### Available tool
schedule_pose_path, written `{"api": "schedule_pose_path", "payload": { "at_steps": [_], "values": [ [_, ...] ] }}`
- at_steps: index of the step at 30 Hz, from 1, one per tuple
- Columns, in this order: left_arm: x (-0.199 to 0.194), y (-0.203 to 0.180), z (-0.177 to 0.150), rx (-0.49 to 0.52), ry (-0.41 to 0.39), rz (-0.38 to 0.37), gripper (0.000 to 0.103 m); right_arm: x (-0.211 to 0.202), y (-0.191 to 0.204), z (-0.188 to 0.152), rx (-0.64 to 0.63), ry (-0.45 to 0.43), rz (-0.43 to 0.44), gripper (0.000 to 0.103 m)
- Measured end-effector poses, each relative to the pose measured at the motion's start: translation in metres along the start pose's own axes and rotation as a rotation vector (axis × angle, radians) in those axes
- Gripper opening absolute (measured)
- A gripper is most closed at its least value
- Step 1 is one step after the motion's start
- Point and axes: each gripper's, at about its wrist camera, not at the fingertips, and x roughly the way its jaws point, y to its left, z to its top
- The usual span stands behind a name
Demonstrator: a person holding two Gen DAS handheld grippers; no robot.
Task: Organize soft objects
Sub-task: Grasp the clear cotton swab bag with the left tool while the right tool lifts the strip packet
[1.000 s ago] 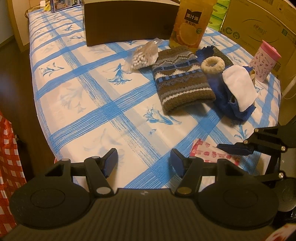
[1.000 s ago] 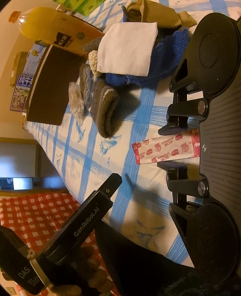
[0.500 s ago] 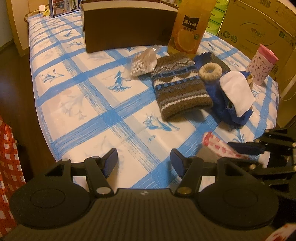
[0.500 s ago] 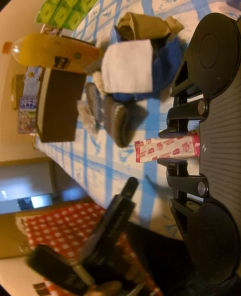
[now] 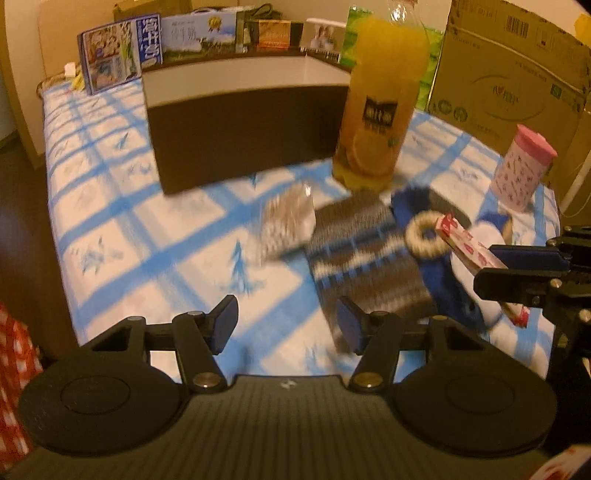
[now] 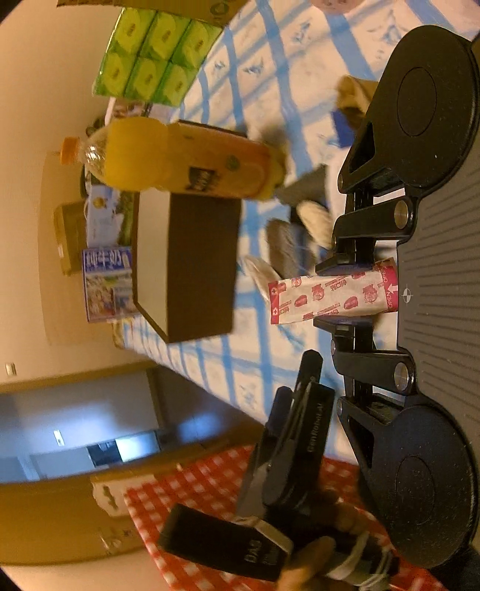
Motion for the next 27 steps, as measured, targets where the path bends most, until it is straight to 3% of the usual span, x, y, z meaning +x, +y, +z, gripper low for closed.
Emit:
{"api": "schedule_pose_path", "payload": {
  "at_steps": [11, 16, 18, 22, 27],
  "values": [
    [0.062, 0.007, 0.046, 0.058, -0.012, -0.040, 0.049, 0.049, -0.030, 0.037, 0.036, 0.010, -0.062, 0.022],
    [0.094, 0.009, 0.057, 0.071, 0.022, -0.048, 0.036, 0.061, -0.038, 0.045, 0.053, 0.011, -0.067, 0.022],
    [0.102, 0.010, 0.058, 0.077, 0.030, -0.055, 0.021, 0.065, -0.040, 0.046, 0.060, 0.015, -0.071, 0.022],
    [0.104, 0.014, 0.058, 0.077, 0.019, -0.070, 0.013, 0.069, -0.041, 0.049, 0.068, 0.016, -0.073, 0.022],
    [0.083, 0.029, 0.062, 0.041, -0.029, -0.062, 0.012, 0.073, -0.036, 0.058, 0.065, 0.008, -0.067, 0.022]
  ]
}}
